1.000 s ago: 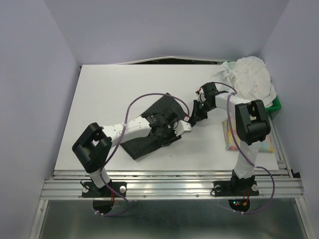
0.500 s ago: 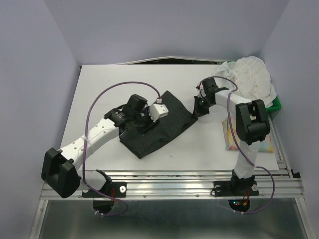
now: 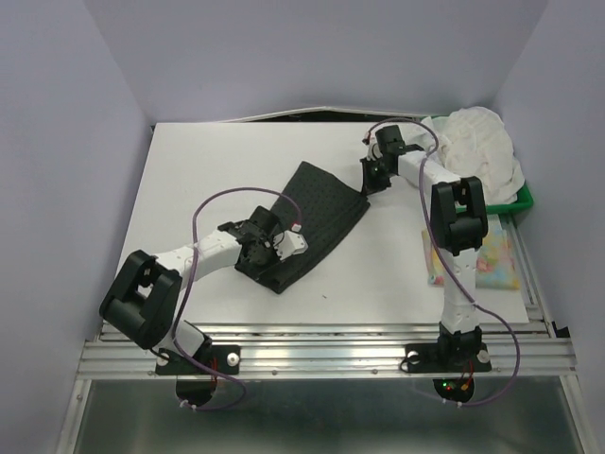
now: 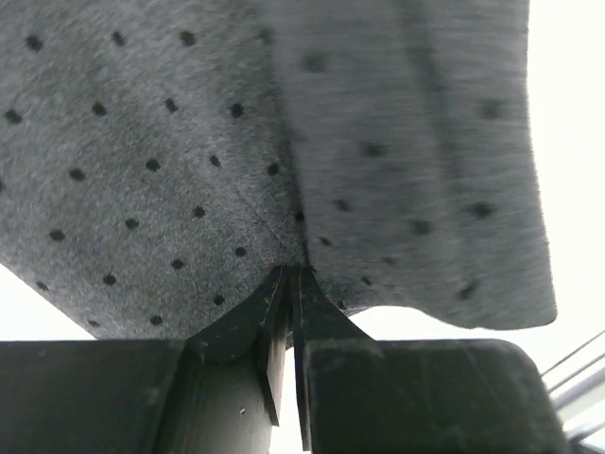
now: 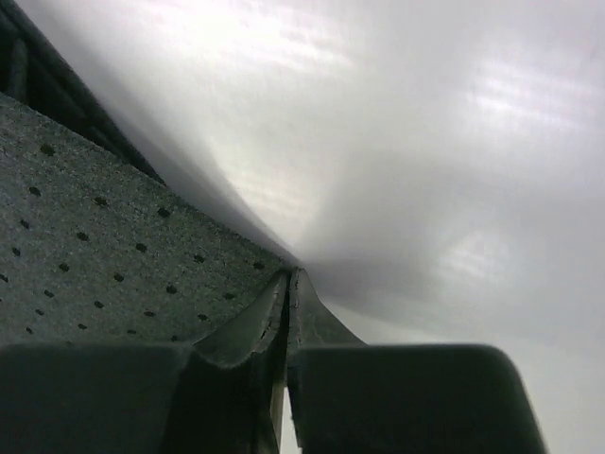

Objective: Fold and stack the skirts

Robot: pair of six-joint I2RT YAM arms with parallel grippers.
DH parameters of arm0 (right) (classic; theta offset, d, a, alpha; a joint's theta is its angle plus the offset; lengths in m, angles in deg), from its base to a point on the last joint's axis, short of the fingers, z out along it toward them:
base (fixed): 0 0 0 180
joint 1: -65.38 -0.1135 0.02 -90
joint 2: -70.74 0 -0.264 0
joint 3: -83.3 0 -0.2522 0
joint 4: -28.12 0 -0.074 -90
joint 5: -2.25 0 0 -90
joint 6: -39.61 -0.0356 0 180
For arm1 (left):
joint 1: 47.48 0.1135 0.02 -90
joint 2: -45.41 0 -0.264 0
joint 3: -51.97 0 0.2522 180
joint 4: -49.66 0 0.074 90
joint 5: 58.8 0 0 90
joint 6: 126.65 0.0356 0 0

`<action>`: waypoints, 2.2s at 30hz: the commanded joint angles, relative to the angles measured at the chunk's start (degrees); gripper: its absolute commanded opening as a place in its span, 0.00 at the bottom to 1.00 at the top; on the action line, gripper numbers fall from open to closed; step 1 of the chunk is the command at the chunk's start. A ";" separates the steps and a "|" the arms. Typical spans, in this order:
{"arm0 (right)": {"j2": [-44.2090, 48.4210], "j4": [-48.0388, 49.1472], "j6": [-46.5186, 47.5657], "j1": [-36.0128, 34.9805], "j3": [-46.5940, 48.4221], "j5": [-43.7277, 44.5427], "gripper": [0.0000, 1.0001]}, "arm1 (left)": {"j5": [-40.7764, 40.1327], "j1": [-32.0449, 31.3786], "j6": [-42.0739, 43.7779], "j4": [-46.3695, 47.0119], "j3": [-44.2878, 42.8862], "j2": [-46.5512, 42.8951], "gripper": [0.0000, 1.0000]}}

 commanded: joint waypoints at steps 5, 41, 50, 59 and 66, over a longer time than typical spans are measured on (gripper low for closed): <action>-3.91 2.84 2.14 0.49 15.82 2.54 0.76 | 6.15 -1.70 -3.13 -3.23 -6.30 3.10 0.25; 6.21 6.27 -3.49 -9.88 -13.70 -7.76 0.63 | 0.63 -4.14 24.11 -0.33 6.15 -5.27 0.47; 5.50 4.17 5.83 -7.69 -5.44 -1.14 0.63 | 8.72 -18.67 11.55 -0.95 -7.45 7.21 0.43; 20.25 2.75 3.83 -7.15 -4.37 -17.64 0.68 | 2.67 -19.37 4.41 0.36 -10.29 -5.07 0.75; 20.81 11.52 -12.08 -7.15 -14.01 -34.97 0.59 | -3.13 -23.23 3.00 5.27 -7.75 -4.48 0.76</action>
